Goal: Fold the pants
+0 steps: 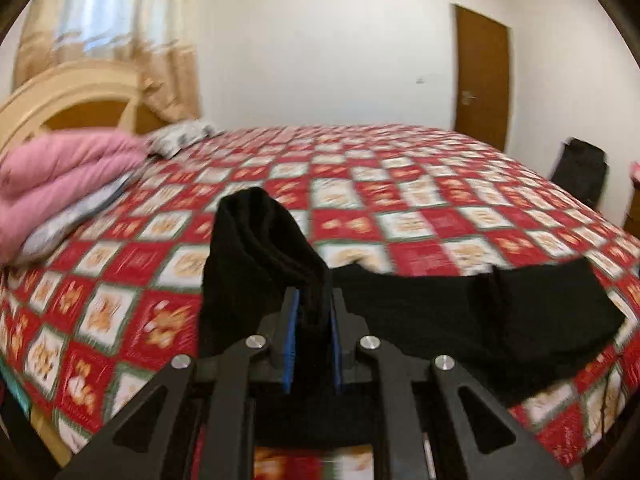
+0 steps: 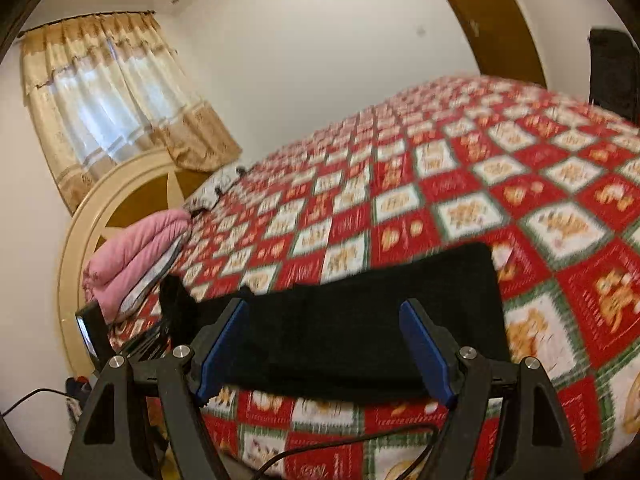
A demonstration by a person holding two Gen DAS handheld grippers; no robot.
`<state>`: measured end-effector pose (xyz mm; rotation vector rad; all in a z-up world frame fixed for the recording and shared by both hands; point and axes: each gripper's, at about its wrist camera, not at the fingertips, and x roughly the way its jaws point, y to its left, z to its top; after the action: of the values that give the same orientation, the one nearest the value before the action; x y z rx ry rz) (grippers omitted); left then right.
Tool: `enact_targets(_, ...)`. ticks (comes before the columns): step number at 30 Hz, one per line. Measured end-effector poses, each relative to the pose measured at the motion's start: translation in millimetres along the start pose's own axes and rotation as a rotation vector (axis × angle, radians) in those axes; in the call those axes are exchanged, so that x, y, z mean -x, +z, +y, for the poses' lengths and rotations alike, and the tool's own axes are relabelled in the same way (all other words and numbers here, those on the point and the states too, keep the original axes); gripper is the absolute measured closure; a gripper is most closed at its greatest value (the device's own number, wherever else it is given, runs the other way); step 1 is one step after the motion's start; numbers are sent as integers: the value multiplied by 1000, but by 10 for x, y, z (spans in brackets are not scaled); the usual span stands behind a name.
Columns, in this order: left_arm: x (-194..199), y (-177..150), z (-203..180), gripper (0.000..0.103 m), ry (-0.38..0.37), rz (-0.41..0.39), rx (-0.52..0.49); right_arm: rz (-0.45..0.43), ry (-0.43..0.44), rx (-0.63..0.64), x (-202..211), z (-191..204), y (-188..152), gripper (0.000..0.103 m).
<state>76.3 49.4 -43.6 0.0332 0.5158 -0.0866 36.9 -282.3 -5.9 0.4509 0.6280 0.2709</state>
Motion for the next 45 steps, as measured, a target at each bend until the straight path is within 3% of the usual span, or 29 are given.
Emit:
enact_targets(4, 98, 0, -398, 88, -61, -34, -96, 24, 90, -41, -88, -14, -14, 24)
enact_targets(10, 82, -185, -689, 88, -97, -9, -173, 88, 314, -203, -448, -10, 63, 24)
enact_targets(13, 94, -237, -765, 88, -92, -14, -205, 183, 410, -204, -764, 97, 122, 23)
enact_targets(19, 186, -249, -804, 88, -89, -40, -220, 396, 513, -267, -1586, 345, -7, 23)
enact_targets(26, 233, -287, -852, 88, -102, -51, -246, 536, 507, -293, -2211, 520, -113, 24)
enact_targets(29, 215, -319, -881, 88, -105, -44, -265, 556, 515, -306, -2317, 559, -115, 24)
enact_targets(31, 212, -335, -899, 88, -115, -38, -272, 548, 479, -245, -2300, 625, -113, 24)
enact_targets(32, 216, -338, -912, 88, -121, -37, -276, 536, 442, -176, -2269, 682, -113, 34)
enact_targets(33, 216, -335, -918, 88, -126, -37, -278, 529, 396, -98, -2231, 745, -118, 68)
enact_targets(34, 215, -334, -937, 88, -138, -32, -281, 538, 373, -54, -2218, 765, -124, 78)
enact_targets(36, 215, -331, -969, 88, -159, -23, -282, 531, 359, -39, -2147, 737, -120, 86)
enact_targets(40, 337, -280, -1181, 88, -214, -60, -338, 467, 351, -17, -1839, 553, 9, 86)
enact_targets(45, 453, -125, -1596, 88, -340, -99, -371, 413, 312, 34, -1394, 239, 339, 86)
